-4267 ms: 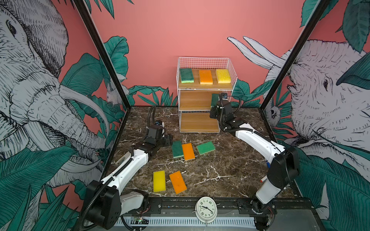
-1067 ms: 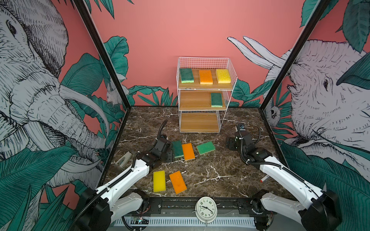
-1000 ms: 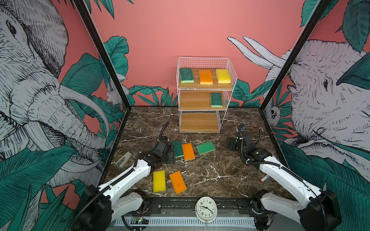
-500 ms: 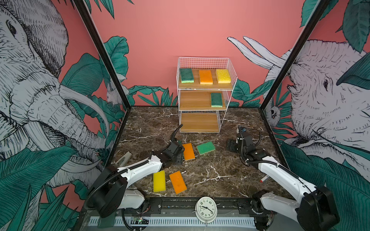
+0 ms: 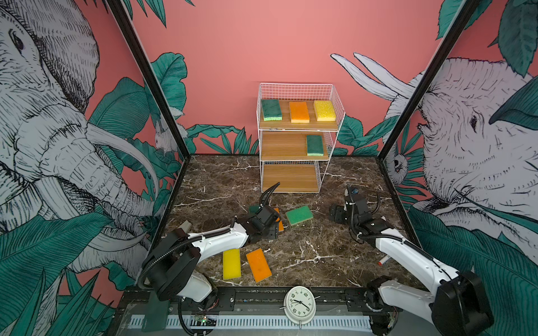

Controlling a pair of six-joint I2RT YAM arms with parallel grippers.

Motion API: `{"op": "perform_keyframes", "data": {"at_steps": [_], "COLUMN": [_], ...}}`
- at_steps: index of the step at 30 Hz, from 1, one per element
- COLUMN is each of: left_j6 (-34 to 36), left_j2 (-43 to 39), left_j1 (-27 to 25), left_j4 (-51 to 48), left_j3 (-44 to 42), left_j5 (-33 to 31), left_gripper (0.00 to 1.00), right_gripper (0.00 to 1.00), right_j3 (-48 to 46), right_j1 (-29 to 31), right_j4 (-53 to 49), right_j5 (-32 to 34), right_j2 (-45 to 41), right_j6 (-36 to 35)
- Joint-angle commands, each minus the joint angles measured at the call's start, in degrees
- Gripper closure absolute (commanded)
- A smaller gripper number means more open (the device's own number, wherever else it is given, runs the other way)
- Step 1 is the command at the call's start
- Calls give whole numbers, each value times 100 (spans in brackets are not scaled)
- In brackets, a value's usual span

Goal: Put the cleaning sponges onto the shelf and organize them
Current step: 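Lower the left gripper over the orange sponge and close on it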

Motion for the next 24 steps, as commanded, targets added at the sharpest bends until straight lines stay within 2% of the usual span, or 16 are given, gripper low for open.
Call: {"op": "perform_keyframes", "data": {"at_steps": [1, 7, 16, 24], "left_j6": [-453, -848, -1183, -1608], "left_j2": [157, 460, 882, 1259], "left_j1": [-84, -182, -356, -420], "left_j4": [240, -30, -225, -1069], "left_j3": [214, 457, 796, 1240], "left_j5": [-72, -404, -452, -639], "left_gripper": [24, 13, 13, 11], "right_gripper": [11, 11, 10, 10], "right_j3": [-86, -200, -347, -405], "right_j1": [-35, -69, -140, -199], "right_j4": [111, 32, 101, 169], "right_j5": [7, 94, 65, 22], "right_j2": [-129, -339, -472, -477], "right_j6": [31, -57, -101, -128]}}
